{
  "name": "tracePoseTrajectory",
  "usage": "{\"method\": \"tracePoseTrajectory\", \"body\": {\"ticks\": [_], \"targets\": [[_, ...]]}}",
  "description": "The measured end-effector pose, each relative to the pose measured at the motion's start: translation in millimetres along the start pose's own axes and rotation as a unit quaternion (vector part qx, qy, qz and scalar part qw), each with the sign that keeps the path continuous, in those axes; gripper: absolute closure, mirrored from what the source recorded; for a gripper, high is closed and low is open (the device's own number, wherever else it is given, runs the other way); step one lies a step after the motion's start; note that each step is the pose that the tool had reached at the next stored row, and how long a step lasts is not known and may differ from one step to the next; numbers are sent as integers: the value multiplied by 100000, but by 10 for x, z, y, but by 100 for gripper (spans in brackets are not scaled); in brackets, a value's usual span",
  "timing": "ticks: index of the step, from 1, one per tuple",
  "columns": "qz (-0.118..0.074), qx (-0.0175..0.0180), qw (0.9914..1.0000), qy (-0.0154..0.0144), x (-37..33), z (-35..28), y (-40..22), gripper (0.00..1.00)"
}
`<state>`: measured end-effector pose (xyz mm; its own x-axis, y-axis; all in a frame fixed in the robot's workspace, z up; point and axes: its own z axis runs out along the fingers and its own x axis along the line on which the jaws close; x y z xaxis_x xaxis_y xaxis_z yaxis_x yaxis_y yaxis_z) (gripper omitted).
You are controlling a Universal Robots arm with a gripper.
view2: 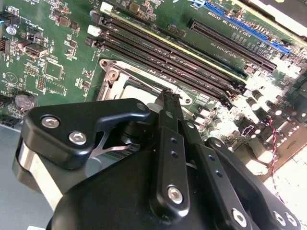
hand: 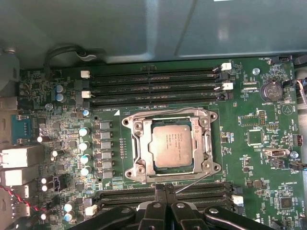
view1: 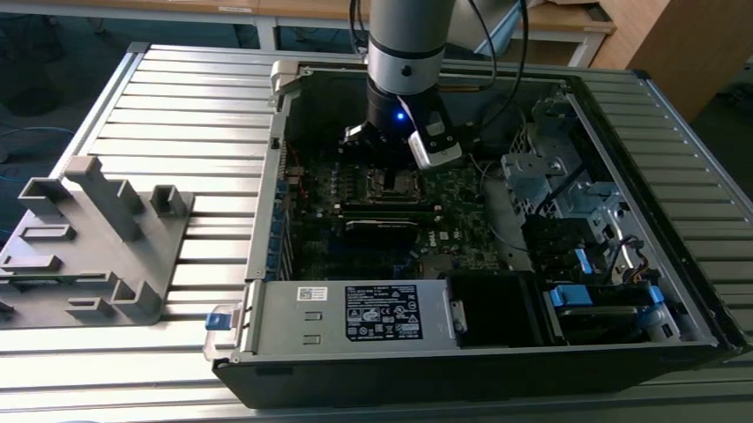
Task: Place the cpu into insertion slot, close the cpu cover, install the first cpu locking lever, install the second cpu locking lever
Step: 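Install the second cpu locking lever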
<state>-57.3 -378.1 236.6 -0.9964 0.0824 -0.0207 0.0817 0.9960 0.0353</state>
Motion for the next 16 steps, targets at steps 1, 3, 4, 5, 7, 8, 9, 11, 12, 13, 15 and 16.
{"method": "tracePoseTrajectory", "body": {"ticks": [1,3,4,5,7,8,9,11,12,13,15,16], "targets": [[1,3,100000,0,0,0,0,90],[1,-19,100000,-10,0,7,0,90],[0,-15,100000,-10,1,11,0,90],[3,1,100000,-3,3,15,-1,90],[3,-1,100000,-5,7,29,-1,90],[3,-4,100000,-5,9,36,-2,90],[3,0,100000,-5,11,43,-2,90],[1,-1,100000,-3,17,52,-3,90],[0,0,100000,-3,20,56,-4,90],[0,0,100000,-3,24,60,-4,90],[0,5,100000,-1,33,64,-5,90],[0,10,100000,1,36,65,-5,90]]}}
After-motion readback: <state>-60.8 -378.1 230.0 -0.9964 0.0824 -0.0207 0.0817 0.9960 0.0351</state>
